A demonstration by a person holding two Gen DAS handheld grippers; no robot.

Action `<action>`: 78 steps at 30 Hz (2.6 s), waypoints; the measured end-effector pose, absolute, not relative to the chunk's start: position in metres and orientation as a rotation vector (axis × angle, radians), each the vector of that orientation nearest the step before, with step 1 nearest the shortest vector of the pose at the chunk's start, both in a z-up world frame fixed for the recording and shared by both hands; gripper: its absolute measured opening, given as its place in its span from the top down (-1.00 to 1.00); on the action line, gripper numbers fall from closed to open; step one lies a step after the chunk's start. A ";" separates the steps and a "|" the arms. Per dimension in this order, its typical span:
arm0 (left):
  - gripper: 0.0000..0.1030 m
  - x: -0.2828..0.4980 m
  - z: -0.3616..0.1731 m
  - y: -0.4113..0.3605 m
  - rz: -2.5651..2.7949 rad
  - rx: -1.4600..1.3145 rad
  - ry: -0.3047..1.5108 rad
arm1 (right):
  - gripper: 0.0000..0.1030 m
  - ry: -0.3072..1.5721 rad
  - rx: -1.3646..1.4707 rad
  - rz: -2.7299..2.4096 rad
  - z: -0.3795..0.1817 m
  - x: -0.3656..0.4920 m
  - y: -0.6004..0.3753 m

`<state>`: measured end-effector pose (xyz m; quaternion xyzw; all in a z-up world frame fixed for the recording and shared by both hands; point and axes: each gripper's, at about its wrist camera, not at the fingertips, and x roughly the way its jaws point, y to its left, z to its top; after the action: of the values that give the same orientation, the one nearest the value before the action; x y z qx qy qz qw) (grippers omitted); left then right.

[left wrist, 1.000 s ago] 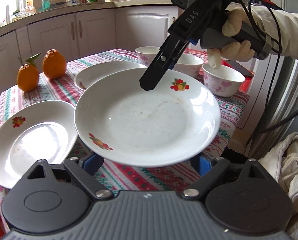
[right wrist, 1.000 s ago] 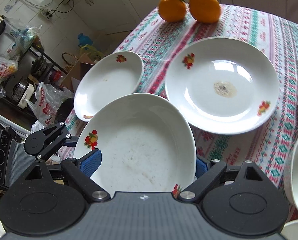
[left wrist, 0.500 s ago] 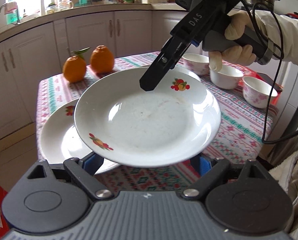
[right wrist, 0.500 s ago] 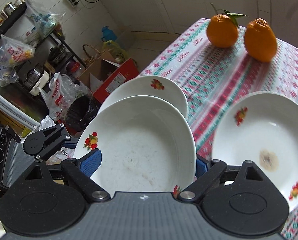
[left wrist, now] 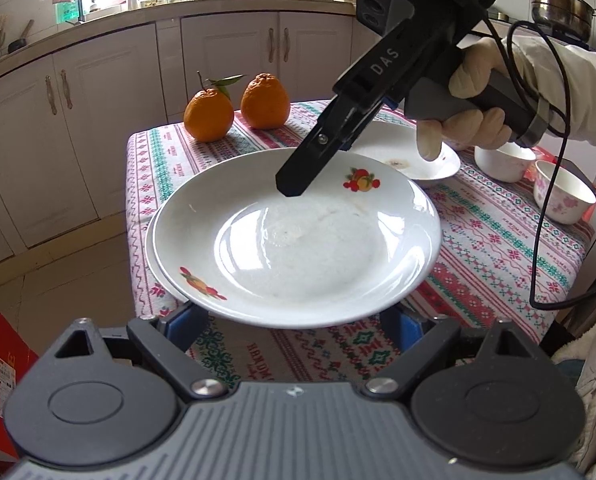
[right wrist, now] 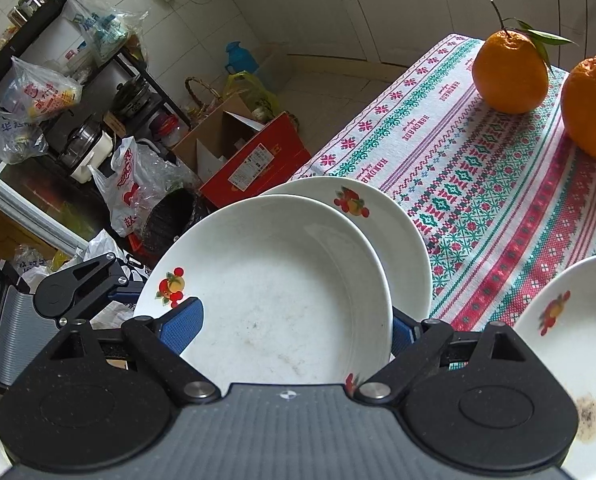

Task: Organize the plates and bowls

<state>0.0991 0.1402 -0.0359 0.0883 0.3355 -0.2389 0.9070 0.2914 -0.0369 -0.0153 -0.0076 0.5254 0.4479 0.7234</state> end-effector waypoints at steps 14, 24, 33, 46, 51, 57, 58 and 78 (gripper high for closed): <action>-0.80 0.105 -0.041 0.149 -0.472 0.170 0.699 | -0.85 1.175 -0.020 0.970 -0.022 0.296 -0.030; -0.80 0.106 -0.043 0.146 -0.470 0.185 0.695 | -0.84 1.183 -0.030 0.951 -0.023 0.294 -0.032; -0.80 0.110 -0.045 0.146 -0.449 0.191 0.695 | -0.84 1.183 -0.034 0.940 -0.023 0.291 -0.037; -0.81 0.113 -0.046 0.146 -0.442 0.191 0.695 | -0.84 1.168 -0.037 0.933 -0.015 0.281 -0.044; -0.82 0.113 -0.046 0.146 -0.439 0.187 0.697 | -0.84 1.164 -0.036 0.926 -0.012 0.276 -0.046; -0.81 0.111 -0.046 0.146 -0.436 0.203 0.688 | -0.84 1.159 -0.030 0.916 -0.010 0.273 -0.051; -0.81 0.111 -0.046 0.145 -0.436 0.207 0.686 | -0.84 1.157 -0.030 0.914 -0.010 0.272 -0.051; -0.82 0.100 -0.042 0.144 -0.420 0.215 0.655 | -0.85 1.135 -0.052 0.865 -0.012 0.257 -0.056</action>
<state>0.1003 0.1435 -0.0419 0.1046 0.3186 -0.2046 0.9196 0.2571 -0.0560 -0.0123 -0.0240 0.5207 0.3966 0.7557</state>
